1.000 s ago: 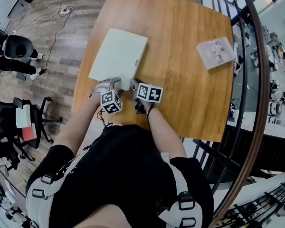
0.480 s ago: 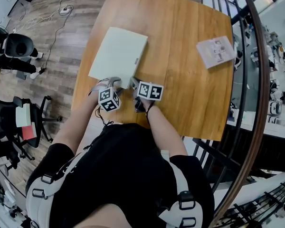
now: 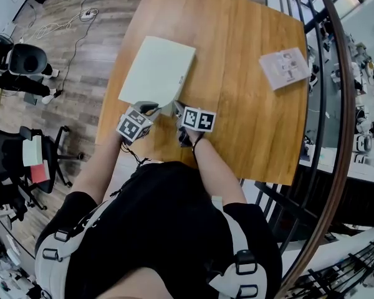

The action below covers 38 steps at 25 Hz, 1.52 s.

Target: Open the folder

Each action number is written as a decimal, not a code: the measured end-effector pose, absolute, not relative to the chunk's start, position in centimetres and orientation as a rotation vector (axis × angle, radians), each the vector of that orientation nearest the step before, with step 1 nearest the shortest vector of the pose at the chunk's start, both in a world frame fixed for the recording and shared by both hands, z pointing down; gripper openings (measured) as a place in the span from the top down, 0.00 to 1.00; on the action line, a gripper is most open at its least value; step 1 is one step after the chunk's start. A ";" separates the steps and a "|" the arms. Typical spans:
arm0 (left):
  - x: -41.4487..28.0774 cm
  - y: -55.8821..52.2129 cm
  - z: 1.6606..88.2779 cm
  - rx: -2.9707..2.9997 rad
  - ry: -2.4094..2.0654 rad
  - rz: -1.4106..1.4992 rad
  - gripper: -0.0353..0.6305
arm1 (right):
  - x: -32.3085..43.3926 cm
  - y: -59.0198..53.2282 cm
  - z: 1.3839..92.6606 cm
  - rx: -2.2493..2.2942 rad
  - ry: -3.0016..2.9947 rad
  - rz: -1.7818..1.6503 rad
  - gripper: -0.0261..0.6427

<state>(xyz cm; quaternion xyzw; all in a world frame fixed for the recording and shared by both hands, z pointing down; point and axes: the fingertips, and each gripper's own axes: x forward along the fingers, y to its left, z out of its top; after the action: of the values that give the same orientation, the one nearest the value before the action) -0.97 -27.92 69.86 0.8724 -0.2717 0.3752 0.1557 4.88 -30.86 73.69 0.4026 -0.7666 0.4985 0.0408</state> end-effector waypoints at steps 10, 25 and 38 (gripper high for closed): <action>-2.2 -29.8 64.9 2.382 -0.879 0.520 0.88 | 5.1 -30.7 73.8 1.255 -2.325 1.446 0.91; -10.3 -32.4 56.2 2.267 -1.072 -0.067 0.88 | 5.0 -30.5 73.9 1.294 -2.261 1.209 0.91; -25.6 -36.0 55.4 2.154 -1.534 -0.069 0.94 | 5.0 -30.3 73.9 1.358 -2.213 1.154 0.91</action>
<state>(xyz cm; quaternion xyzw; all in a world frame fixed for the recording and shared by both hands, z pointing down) -25.59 -36.00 55.41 0.7894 -0.5621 -0.0253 0.2456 5.04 -30.32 73.88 0.4725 -0.7702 0.4015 0.1494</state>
